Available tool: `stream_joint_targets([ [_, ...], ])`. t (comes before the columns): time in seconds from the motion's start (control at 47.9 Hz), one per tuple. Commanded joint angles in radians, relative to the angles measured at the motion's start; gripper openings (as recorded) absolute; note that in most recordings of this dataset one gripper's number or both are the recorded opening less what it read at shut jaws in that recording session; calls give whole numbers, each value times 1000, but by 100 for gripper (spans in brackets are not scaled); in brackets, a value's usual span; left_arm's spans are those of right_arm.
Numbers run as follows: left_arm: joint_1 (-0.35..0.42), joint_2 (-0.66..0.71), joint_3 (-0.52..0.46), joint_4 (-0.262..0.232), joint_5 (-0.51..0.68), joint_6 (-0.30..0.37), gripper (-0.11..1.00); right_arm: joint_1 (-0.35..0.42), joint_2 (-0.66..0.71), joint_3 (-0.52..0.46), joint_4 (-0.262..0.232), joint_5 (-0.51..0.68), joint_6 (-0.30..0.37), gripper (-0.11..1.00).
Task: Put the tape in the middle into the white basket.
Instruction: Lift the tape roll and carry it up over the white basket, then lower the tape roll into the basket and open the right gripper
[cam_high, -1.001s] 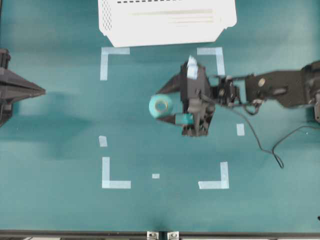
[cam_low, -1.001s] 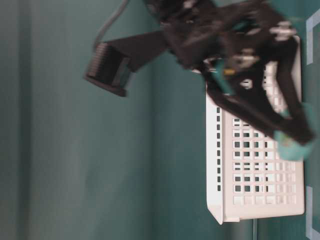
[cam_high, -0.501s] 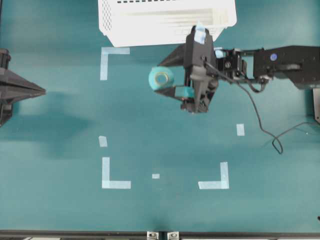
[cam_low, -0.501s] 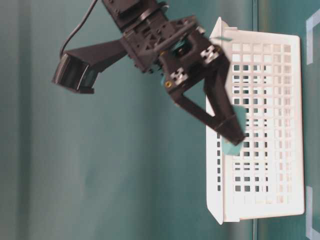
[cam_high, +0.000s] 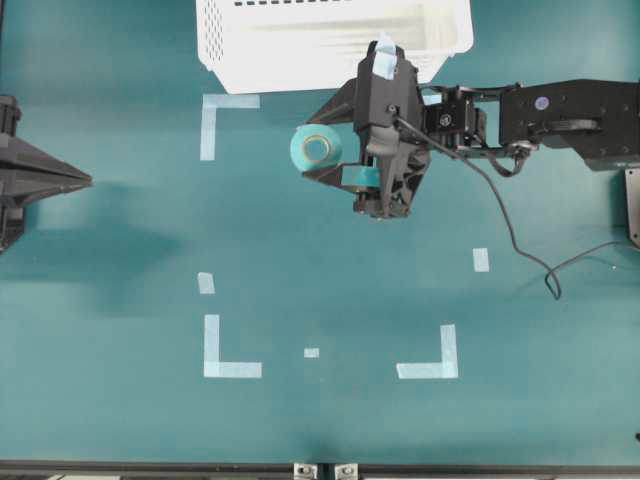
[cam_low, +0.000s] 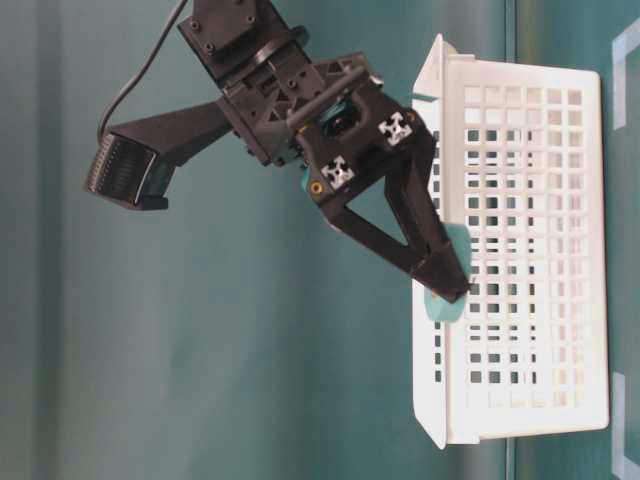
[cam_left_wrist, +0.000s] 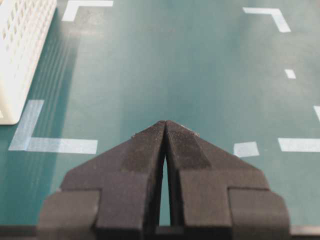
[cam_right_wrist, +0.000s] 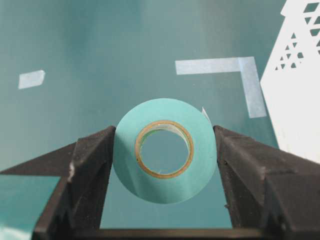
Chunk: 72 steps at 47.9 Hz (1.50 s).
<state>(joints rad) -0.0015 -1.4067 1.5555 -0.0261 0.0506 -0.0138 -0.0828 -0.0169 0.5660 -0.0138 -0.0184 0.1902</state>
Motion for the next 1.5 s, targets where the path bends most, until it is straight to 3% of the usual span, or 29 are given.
stream_joint_targets([
  [0.0,5,9,-12,2,-9,0,-11,-20,-28,-32,-3,-3,2,67],
  [0.313,5,8,-12,2,-8,0,-11,-106,-58,-29,-6,3,-8,68],
  [0.542,5,8,-12,2,-8,0,-11,-163,-71,-23,-44,2,-3,68],
  [1.085,6,9,-11,2,-8,0,-11,-302,-71,-5,-44,2,-2,68],
  [1.481,11,9,-11,2,-9,-2,-11,-359,-69,5,-44,0,-3,68],
])
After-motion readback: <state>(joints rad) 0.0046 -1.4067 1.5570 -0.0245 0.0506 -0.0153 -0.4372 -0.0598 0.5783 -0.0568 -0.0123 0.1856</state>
